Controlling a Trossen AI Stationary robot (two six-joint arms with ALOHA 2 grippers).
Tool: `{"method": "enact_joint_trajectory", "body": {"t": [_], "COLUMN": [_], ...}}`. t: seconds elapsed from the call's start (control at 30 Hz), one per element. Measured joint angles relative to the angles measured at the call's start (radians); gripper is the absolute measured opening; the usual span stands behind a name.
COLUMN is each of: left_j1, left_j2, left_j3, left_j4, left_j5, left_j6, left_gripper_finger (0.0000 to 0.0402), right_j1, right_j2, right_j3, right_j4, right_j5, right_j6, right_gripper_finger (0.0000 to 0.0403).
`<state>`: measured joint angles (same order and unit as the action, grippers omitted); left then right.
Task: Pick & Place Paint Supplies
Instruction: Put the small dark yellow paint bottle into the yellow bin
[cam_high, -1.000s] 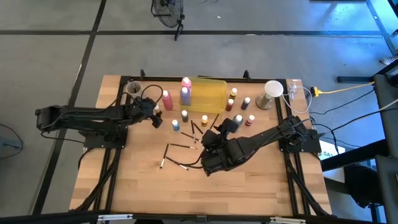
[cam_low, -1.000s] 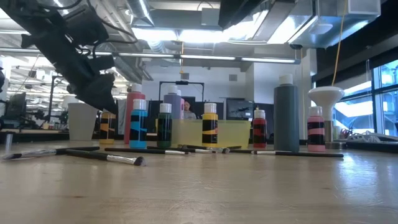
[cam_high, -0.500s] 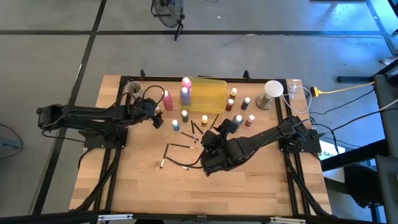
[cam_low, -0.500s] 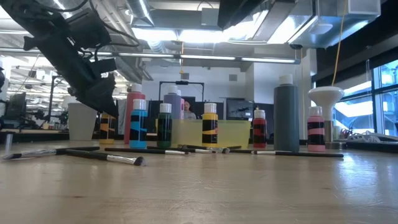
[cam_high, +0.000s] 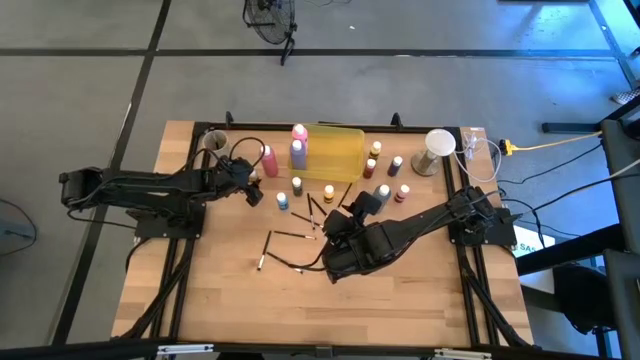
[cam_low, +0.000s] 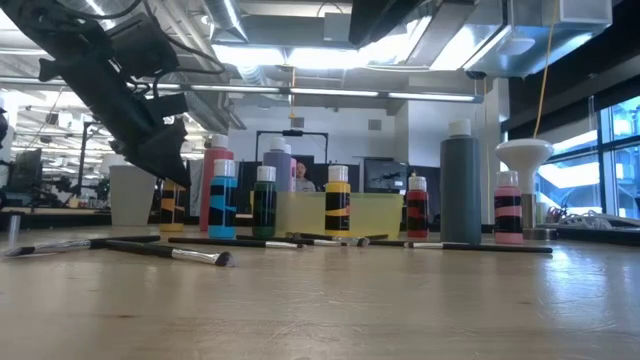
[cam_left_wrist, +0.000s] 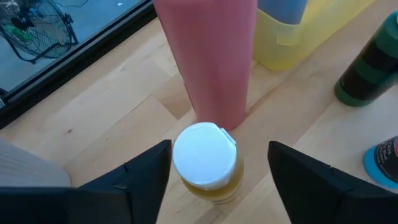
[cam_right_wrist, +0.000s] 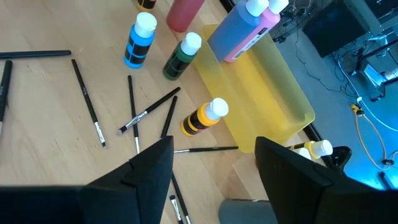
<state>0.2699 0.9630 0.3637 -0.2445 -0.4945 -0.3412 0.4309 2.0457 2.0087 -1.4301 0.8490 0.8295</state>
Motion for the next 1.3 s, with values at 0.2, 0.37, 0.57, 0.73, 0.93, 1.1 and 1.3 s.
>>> {"method": "enact_joint_trajectory", "body": {"t": [0.2,0.37,0.57,0.73,0.93,1.1,1.3], "left_j1": [0.0,0.0,0.0,0.0,0.0,0.0,0.0], "left_j2": [0.0,0.0,-0.001,-0.001,-0.001,-0.001,-0.002], "left_j3": [0.0,0.0,0.0,0.001,0.002,0.002,0.002], "left_j4": [-0.002,-0.005,-0.005,-0.007,-0.015,-0.022,-0.028], "left_j5": [0.019,0.017,0.022,0.029,0.037,0.049,0.086], "left_j6": [0.012,0.015,0.03,0.03,0.035,0.041,0.044], "left_gripper_finger": [0.0194,0.0151,0.0143,0.0143,0.014,0.014,0.014], "right_j1": [0.0,0.0,0.0,0.0,0.0,0.0,0.0], "right_j2": [0.0,0.0,0.0,0.0,0.0,0.0,0.0], "right_j3": [0.0,0.0,0.0,0.0,0.0,0.0,0.0], "right_j4": [-0.001,-0.001,-0.001,-0.001,-0.001,0.0,0.002], "right_j5": [0.0,0.0,0.0,0.0,0.001,0.001,0.001], "right_j6": [0.0,0.0,0.0,0.0,-0.008,-0.007,-0.007], "right_gripper_finger": [0.0228,0.0228,0.0228,0.0228,0.0228,0.0229,0.0229]}}
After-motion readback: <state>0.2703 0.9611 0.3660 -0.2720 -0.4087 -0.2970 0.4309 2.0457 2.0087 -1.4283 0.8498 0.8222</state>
